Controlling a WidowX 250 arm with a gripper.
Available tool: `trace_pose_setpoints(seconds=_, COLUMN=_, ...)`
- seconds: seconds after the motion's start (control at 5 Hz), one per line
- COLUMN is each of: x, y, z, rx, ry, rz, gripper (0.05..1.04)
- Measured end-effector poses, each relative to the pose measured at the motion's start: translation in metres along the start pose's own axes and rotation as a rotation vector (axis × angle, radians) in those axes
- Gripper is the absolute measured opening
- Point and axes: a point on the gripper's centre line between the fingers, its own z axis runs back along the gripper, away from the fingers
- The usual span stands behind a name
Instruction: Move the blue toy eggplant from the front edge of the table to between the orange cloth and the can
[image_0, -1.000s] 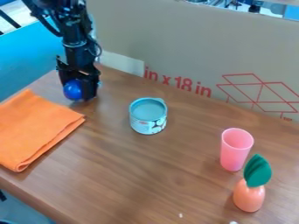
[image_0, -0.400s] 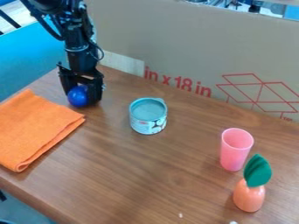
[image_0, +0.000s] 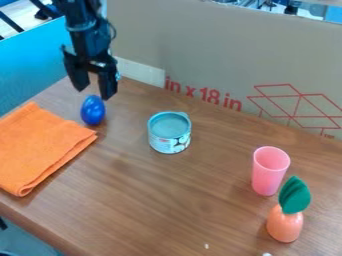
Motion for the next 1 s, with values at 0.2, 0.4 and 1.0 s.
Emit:
trace_pose_setpoints(seconds=0.2, x=-0.036, y=-0.052, z=0.039, rx=-0.012, ry=-0.003, rz=-0.120, gripper=1.011)
trace_pose_setpoints(seconds=0.4, x=-0.085, y=-0.100, z=0.046, rx=-0.066, ry=0.043, rz=-0.250, gripper=1.011)
trace_pose_setpoints(seconds=1.0, x=-0.152, y=-0.175, z=0.033, rx=-0.118, ry=0.133, rz=-0.448, gripper=1.011)
